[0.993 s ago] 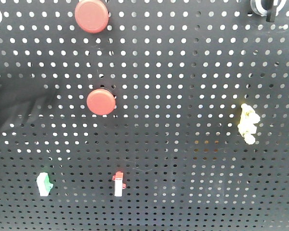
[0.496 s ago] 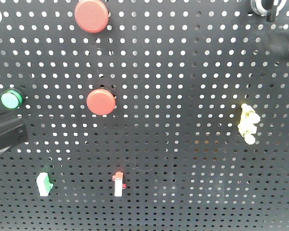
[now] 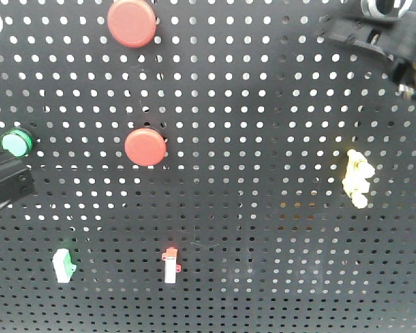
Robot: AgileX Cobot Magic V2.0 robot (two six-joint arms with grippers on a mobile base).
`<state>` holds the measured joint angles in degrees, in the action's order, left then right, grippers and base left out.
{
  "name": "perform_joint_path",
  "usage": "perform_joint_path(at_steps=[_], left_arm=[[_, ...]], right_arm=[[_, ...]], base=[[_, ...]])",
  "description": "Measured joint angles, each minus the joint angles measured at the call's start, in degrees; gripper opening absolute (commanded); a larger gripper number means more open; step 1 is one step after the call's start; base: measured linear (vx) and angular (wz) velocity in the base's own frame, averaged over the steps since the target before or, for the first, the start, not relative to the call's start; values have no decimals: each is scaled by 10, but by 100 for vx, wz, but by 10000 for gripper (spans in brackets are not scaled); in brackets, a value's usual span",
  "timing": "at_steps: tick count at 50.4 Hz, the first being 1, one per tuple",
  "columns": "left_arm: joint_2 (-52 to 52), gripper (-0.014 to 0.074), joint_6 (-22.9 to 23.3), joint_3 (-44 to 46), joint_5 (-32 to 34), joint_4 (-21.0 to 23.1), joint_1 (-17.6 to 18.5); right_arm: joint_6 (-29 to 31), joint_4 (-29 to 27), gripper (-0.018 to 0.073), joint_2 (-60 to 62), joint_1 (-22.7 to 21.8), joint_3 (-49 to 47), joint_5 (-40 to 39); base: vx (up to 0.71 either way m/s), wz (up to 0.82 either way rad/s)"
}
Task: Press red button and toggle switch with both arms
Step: 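Move the right gripper up to the silver rotary switch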
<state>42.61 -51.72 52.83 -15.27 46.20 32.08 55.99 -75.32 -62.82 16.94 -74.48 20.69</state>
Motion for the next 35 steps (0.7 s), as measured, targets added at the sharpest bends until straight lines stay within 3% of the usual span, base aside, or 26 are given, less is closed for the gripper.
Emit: perform_joint_path(at_steps=[10, 35], left_arm=[[0, 2, 0, 0, -4, 0, 0], [0, 2, 0, 0, -13, 0, 0]], right_arm=[[3, 3, -3, -2, 0, 0, -28], [3, 80, -3, -1, 4, 0, -42]], base=[[0, 0], [0, 0]])
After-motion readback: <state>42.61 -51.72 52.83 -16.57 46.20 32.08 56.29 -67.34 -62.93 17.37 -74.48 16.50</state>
